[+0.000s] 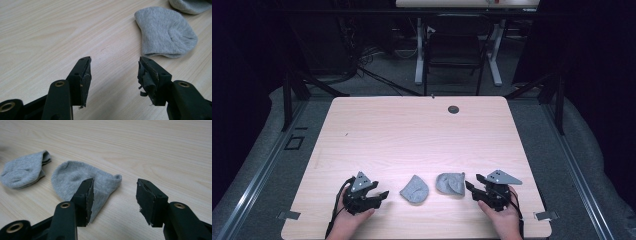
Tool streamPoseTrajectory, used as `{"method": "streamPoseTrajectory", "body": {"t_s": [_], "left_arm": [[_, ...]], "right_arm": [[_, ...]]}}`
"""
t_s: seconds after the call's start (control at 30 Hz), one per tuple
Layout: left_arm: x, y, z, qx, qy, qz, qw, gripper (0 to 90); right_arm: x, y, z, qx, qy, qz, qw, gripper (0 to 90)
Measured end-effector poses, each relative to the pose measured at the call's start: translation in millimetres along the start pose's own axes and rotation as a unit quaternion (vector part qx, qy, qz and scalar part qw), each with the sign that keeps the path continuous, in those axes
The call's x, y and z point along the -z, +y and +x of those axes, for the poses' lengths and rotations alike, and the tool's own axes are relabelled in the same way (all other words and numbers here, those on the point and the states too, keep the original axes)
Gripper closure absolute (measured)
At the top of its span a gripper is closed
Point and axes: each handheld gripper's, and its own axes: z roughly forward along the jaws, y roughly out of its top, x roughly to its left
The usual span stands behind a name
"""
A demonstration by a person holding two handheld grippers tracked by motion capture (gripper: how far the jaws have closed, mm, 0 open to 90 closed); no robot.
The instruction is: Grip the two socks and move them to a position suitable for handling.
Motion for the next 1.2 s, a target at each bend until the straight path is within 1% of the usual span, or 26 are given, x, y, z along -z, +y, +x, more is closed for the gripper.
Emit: {"method": "streamPoseTrajectory", "body": {"t_s": [0.07, 0.23, 0.27, 0.33, 0.37, 0.4, 0.47, 0.6, 0.67, 0.7, 0.73, 0.77, 0.8, 0.83, 0.9, 0.93, 1.0, 1.03, 1.1, 1.2], "left_arm": [[-0.8, 0.5, -0.4, -0.005, 0.0, 0.002, 1.0, 44.4], [-2.3, 0.6, -1.6, -0.008, -0.002, 0.003, 1.0, 44.5], [-3.5, 0.6, -2.3, -0.007, -0.006, 0.002, 1.0, 44.6], [-4.2, 0.8, -2.6, -0.008, -0.007, 0.002, 0.9999, 45.0], [-5.6, 1.9, -3.7, -0.003, -0.014, 0.001, 0.9999, 45.6], [-5.6, 1.9, -3.7, -0.003, -0.014, 0.001, 0.9999, 46.2], [-7.9, 5.9, -6.1, 0.0, -0.018, -0.003, 0.9998, 46.8], [-8.4, 12.3, -9.0, -0.005, -0.022, -0.004, 0.9997, 50.3], [-10.5, 21.1, -12.2, -0.006, -0.026, -0.01, 0.9996, 55.1], [-10.5, 21.1, -12.2, -0.006, -0.026, -0.01, 0.9996, 57.5], [-12.0, 24.3, -13.3, -0.006, -0.027, -0.01, 0.9996, 57.5], [-16.0, 29.5, -16.1, -0.009, -0.026, -0.004, 0.9996, 63.6], [-16.0, 29.5, -16.1, -0.009, -0.026, -0.004, 0.9996, 67.0], [-20.8, 33.4, -19.5, -0.012, -0.036, -0.006, 0.9993, 71.2], [-27.2, 36.8, -24.5, -0.017, -0.044, -0.001, 0.9989, 77.2], [-30.9, 38.1, -27.0, -0.023, -0.045, 0.003, 0.9987, 80.3], [-38.3, 39.5, -31.9, -0.027, -0.043, 0.015, 0.9986, 84.1], [-41.3, 39.5, -32.8, -0.035, -0.04, 0.02, 0.9984, 86.3], [-45.7, 38.3, -35.2, -0.037, -0.04, 0.026, 0.9982, 87.9], [-46.9, 36.0, -36.9, -0.04, -0.042, 0.031, 0.9978, 88.6]], "right_arm": [[0.1, -0.3, -0.7, 0.002, -0.001, 0.001, 1.0, 47.8], [3.1, 0.8, 0.1, 0.006, -0.005, -0.004, 1.0, 47.8], [3.6, 1.4, 0.0, 0.004, -0.005, -0.008, 0.9999, 47.8], [3.8, 1.6, -0.6, 0.003, -0.005, -0.008, 0.9999, 47.8], [3.8, 2.1, -1.7, 0.004, -0.009, -0.005, 0.9999, 47.8], [3.5, 2.3, -1.8, 0.004, -0.009, -0.006, 0.9999, 47.8], [3.3, 2.2, -1.4, 0.004, -0.01, -0.006, 0.9999, 47.8], [2.3, 1.9, -0.7, 0.002, -0.008, -0.007, 0.9999, 47.8], [0.5, 2.2, -0.8, 0.007, -0.008, -0.003, 0.9999, 47.8], [0.5, 2.2, -0.8, 0.007, -0.008, -0.003, 0.9999, 47.8], [0.5, 2.3, -0.9, 0.006, -0.009, -0.004, 0.9999, 47.8], [0.8, 2.3, -0.8, 0.0, -0.006, -0.01, 0.9999, 47.8], [0.8, 2.3, -0.8, 0.0, -0.006, -0.01, 0.9999, 47.8], [1.8, 2.7, -1.2, 0.002, -0.008, -0.009, 0.9999, 47.8], [2.3, 3.5, -1.5, 0.001, -0.007, -0.012, 0.9999, 47.8], [2.2, 3.7, -1.8, 0.001, -0.007, -0.011, 0.9999, 47.8], [1.7, 3.4, -2.0, 0.0, -0.007, -0.009, 0.9999, 47.8], [1.3, 3.0, -1.9, 0.0, -0.007, -0.01, 0.9999, 47.8], [1.1, 2.7, -1.5, -0.001, -0.004, -0.011, 0.9999, 47.8], [2.0, 3.5, -0.6, 0.001, -0.003, -0.014, 0.9999, 47.8]]}}
